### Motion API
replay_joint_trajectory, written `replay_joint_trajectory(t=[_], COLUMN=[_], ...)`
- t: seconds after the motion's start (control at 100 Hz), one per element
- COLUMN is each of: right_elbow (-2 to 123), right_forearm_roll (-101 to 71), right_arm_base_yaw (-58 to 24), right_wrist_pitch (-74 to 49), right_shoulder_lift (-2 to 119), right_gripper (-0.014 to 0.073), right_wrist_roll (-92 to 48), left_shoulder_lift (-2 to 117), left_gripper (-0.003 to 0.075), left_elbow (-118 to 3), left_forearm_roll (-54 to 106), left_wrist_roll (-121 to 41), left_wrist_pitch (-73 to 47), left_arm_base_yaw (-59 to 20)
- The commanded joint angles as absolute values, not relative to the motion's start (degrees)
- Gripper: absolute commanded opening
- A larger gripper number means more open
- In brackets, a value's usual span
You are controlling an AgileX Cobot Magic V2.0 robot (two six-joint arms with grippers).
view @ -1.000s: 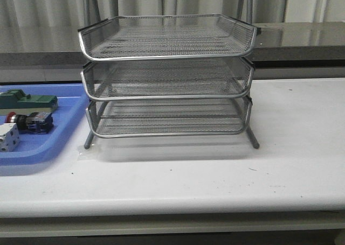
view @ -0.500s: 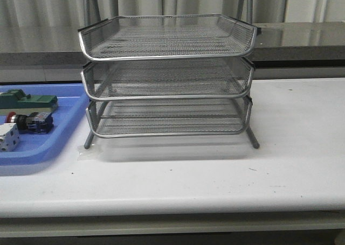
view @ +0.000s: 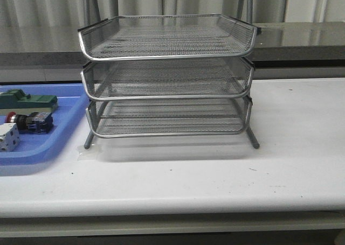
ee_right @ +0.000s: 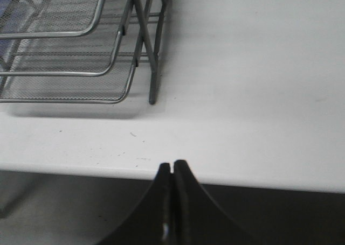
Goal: Place button on rack with both arms
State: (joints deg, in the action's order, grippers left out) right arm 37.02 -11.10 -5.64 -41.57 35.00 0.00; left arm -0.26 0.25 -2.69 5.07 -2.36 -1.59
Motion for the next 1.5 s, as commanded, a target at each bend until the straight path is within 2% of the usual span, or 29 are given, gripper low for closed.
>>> replay_joint_trajectory(t=[0.0,0.09,0.16,0.35,0.45,0.69,1.24,1.49], right_elbow=[39.0,39.0,39.0,39.0,39.0,39.0,39.5,43.2], right_forearm_roll=[-15.9,-20.1,-23.8,-33.0,-37.3,-54.2,-93.1,-99.4], right_arm_base_yaw=[-5.4,-5.4,-5.4,-5.4,-5.4,-5.5,-5.5,-5.5], right_wrist_pitch=[-37.7,-37.8,-37.8,-37.4,-36.2,-31.7,-31.8,-34.4], right_shoulder_lift=[37.9,39.9,41.5,45.4,47.7,55.5,80.8,88.3], right_gripper=[-0.0057,-0.0025,0.0041,0.0332,0.0421,0.0423,0.0423,0.0423], right_wrist_roll=[0.0,0.0,0.0,-4.1,-6.2,-19.5,-57.8,-63.5], left_shoulder_lift=[-2.1,-2.1,-2.1,-2.1,-2.1,-2.1,-2.1,-2.1], left_gripper=[-0.0020,-0.0020,-0.0020,-0.0020,-0.0020,-0.0020,-0.0020,-0.0020], left_elbow=[2.1,2.1,2.1,2.1,2.1,2.1,2.1,2.1], left_forearm_roll=[-2.6,-2.6,-2.6,-2.6,-2.6,-2.6,-2.6,-2.6], left_wrist_roll=[5.6,5.6,5.6,5.6,5.6,5.6,5.6,5.6], left_wrist_pitch=[2.7,2.7,2.7,2.7,2.7,2.7,2.7,2.7], left_arm_base_yaw=[-1.4,-1.4,-1.4,-1.4,-1.4,-1.4,-1.4,-1.4])
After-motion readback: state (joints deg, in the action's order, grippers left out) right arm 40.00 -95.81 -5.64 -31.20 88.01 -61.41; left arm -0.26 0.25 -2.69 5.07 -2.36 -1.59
